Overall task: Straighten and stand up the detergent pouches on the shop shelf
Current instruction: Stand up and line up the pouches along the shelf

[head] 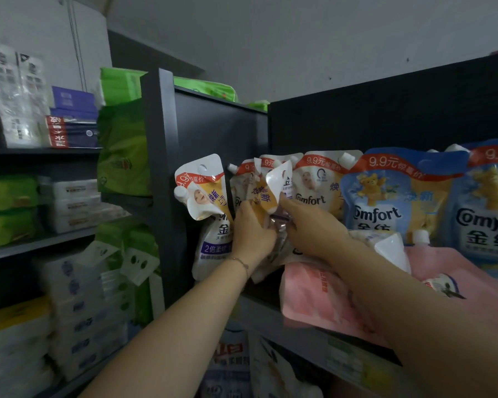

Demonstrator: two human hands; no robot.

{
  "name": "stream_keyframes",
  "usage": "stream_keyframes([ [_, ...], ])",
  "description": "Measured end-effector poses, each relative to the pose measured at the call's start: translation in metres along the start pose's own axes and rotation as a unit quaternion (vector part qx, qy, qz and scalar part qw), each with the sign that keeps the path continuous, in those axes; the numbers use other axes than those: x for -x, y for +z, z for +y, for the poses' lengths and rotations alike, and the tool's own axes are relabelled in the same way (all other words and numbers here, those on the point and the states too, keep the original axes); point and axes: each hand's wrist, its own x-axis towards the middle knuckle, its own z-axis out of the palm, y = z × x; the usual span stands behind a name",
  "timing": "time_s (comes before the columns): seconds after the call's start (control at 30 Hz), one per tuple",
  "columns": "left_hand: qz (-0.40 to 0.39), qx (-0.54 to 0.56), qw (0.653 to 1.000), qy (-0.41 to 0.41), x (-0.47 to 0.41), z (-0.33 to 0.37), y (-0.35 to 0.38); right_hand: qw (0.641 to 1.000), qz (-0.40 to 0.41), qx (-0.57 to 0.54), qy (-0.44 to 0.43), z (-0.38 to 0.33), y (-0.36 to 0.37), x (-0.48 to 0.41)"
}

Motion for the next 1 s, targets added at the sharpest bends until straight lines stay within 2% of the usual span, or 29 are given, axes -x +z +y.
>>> stream_keyframes([
  [0.13,-0.005,-0.093,0.995,0.037,0.01,-0.009,-0.007,0.998,-0.041,0.017,-0.036,-0.004,0.0,0.004],
  [0.23,0.019,-0.161,0.985,0.057,0.015,-0.002,-0.006,0.998,-0.012,0.046,-0.051,-0.005,0.002,0.004],
  [0.33,0.041,-0.245,0.963,0.107,0.015,0.009,-0.001,0.994,0.007,0.113,-0.009,-0.011,-0.004,0.007],
  [0.4,0.031,-0.264,0.955,0.129,0.013,0.016,-0.001,0.984,-0.06,0.166,0.038,-0.013,-0.013,0.012],
  [0.5,-0.016,-0.202,0.978,0.046,0.008,0.024,-0.008,0.956,-0.202,0.184,0.11,-0.014,-0.025,0.021],
  [0.57,-0.022,-0.193,0.981,0.022,0.005,0.025,-0.015,0.95,-0.23,0.167,0.125,-0.015,-0.026,0.023],
  [0.7,-0.032,-0.278,0.958,0.068,0.005,0.026,-0.026,0.961,-0.183,0.174,0.108,-0.019,-0.021,0.024],
  [0.77,-0.03,-0.301,0.951,0.071,0.003,0.028,-0.03,0.963,-0.125,0.216,0.099,-0.021,-0.016,0.025],
  [0.87,-0.02,-0.292,0.955,0.045,0.0,0.034,-0.034,0.969,-0.043,0.22,0.105,-0.02,-0.013,0.028],
  [1.0,-0.006,-0.261,0.965,0.006,0.001,0.04,-0.038,0.967,0.037,0.185,0.17,-0.012,-0.016,0.032],
])
